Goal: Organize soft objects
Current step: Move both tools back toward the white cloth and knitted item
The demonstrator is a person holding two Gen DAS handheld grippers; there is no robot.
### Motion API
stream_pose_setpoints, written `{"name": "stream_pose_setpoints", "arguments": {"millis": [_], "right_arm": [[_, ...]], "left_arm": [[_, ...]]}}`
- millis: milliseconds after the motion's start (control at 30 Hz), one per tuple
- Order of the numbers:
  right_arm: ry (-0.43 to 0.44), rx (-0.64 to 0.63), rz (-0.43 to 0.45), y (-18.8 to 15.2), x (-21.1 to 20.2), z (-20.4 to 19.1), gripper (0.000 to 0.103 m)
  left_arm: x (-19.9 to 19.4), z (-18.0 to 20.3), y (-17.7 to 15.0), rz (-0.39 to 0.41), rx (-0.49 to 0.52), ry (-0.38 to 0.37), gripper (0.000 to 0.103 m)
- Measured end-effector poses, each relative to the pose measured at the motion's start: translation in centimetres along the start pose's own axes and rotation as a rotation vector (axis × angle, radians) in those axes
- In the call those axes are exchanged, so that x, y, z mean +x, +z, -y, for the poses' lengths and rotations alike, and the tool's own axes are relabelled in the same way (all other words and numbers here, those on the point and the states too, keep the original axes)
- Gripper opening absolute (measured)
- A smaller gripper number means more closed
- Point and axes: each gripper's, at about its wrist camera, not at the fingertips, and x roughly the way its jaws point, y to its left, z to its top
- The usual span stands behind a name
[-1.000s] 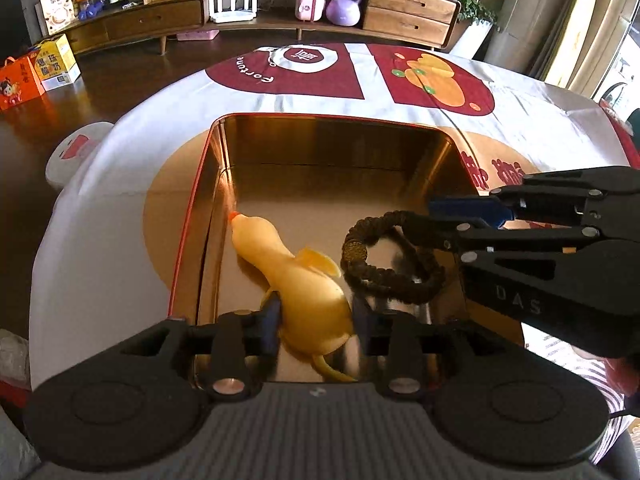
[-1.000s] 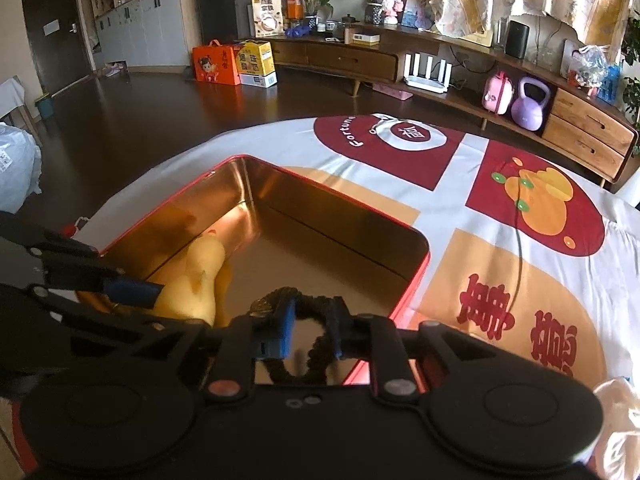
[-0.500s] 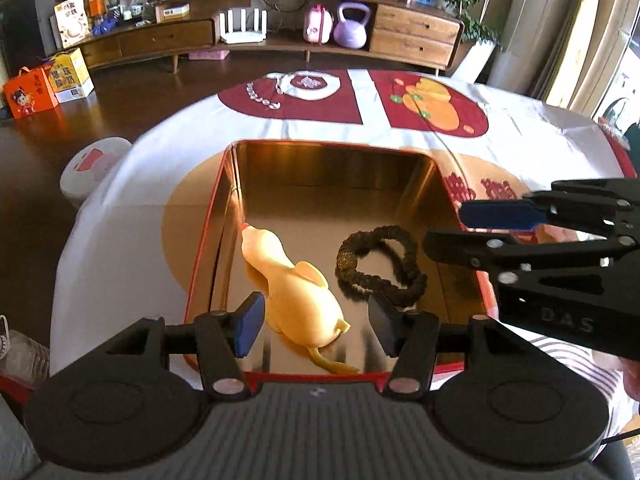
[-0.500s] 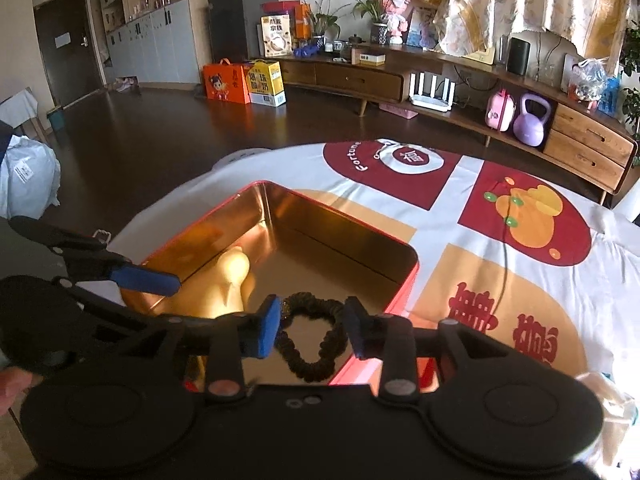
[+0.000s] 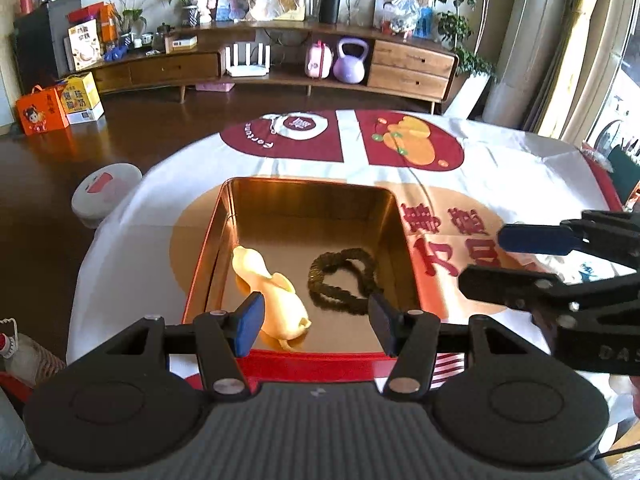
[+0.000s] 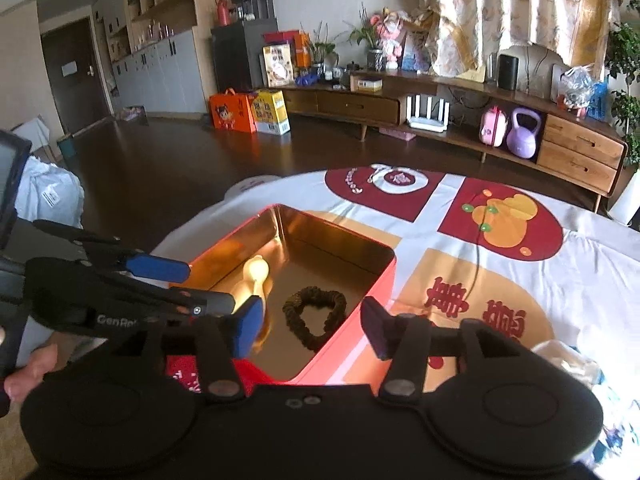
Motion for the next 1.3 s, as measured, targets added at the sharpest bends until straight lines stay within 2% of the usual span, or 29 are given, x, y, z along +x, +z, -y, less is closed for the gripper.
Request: {"name": "stream_pose_setpoints", "arguments": {"millis": [67,200,300,367,433,600,767,867,967,1300], "right_arm": [[0.004,0.009,0.017,-0.4,-1.3,0.1,0.065],[0.002,0.000,0.051,-1.2,-3.8,0.1,0.067],[-0.002,0.003,0.077,-2.0,-5.5,0.3,0.072],[-0.008,0.009,0.093,-2.5,-6.6,0.7,0.076],[-0.017,0.015,0.103,-3.2,-7.5,1.1,0.078],[-0.045,0.034,0.125,-5.1,-9.5,2.3,0.085],[-0.089,0.060,0.142,-7.1,-11.5,4.1,0.097],[-0.127,0.076,0.145,-8.3,-12.5,5.5,0.100],[-0.162,0.098,0.148,-9.5,-13.5,7.0,0.103],[-0.258,0.163,0.112,-13.7,-14.5,11.8,0.103]], "left_arm": [[-0.7,0.5,-0.1,0.014,-0.005,-0.008,0.056],[-2.1,2.1,-0.4,0.045,0.000,-0.020,0.056],[-2.9,3.3,-0.6,0.065,0.002,-0.032,0.057],[-3.3,4.1,-0.8,0.075,0.005,-0.037,0.068],[-3.7,5.1,-1.1,0.095,0.013,-0.044,0.073],[-4.0,7.6,-1.8,0.097,0.032,-0.078,0.073],[-3.8,10.2,-2.5,0.100,0.045,-0.113,0.073],[-3.7,11.7,-2.8,0.112,0.053,-0.125,0.074],[-3.4,13.1,-3.0,0.118,0.061,-0.133,0.081],[-0.9,18.6,-3.0,0.096,0.088,-0.184,0.086]]}}
